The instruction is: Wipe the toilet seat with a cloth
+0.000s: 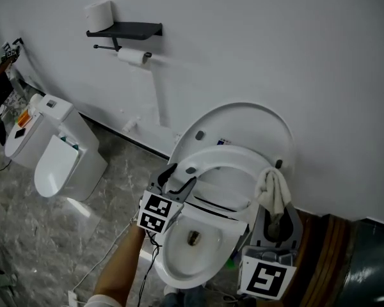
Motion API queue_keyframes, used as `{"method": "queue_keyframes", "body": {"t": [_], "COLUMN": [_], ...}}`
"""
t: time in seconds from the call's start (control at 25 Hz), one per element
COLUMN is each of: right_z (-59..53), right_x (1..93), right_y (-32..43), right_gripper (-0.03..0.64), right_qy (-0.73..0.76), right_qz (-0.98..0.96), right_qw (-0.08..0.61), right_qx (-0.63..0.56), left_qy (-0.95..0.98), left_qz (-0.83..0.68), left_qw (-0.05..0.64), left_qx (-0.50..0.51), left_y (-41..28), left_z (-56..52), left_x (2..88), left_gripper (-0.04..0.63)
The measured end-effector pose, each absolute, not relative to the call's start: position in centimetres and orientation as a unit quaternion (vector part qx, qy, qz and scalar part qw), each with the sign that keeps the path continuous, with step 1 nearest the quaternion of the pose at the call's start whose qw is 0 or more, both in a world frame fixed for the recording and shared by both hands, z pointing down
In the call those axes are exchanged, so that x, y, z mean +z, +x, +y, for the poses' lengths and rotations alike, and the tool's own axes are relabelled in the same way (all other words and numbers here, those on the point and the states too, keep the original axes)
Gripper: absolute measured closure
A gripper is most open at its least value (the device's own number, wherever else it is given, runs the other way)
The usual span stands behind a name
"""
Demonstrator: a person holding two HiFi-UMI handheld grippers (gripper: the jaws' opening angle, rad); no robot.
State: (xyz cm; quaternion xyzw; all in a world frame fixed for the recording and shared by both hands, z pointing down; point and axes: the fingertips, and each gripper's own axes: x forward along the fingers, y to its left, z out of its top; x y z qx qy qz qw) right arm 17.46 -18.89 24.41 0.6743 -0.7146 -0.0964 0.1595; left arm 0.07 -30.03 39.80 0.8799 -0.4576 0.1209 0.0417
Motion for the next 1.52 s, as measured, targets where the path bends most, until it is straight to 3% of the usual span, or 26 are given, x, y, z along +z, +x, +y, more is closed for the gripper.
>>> {"method": "queue_keyframes", "body": {"t": [0.88, 1.52], "right_z": [-4.2, -2.4], "right_x": [24.7, 25.7], "right_y": [15.6, 13.6], "right_gripper": [0.517, 0.517], "right_qy": [0.711, 0.719], "right_qz": [-0.682, -0.679], "right_qw": [0.151, 0.137], "right_qx": [-0.081, -0.063], "left_qy": [0.872, 0.887], "left_qz": [-0.470, -0.452], "left_qw": [0.036, 0.094], "left_qx": [0.128, 0.034], "left_y": [-3.9, -5.5], "left_z": [-17.2, -9.2], "left_x": [42.7, 41.5], "left_gripper": [0.318, 0.321]}}
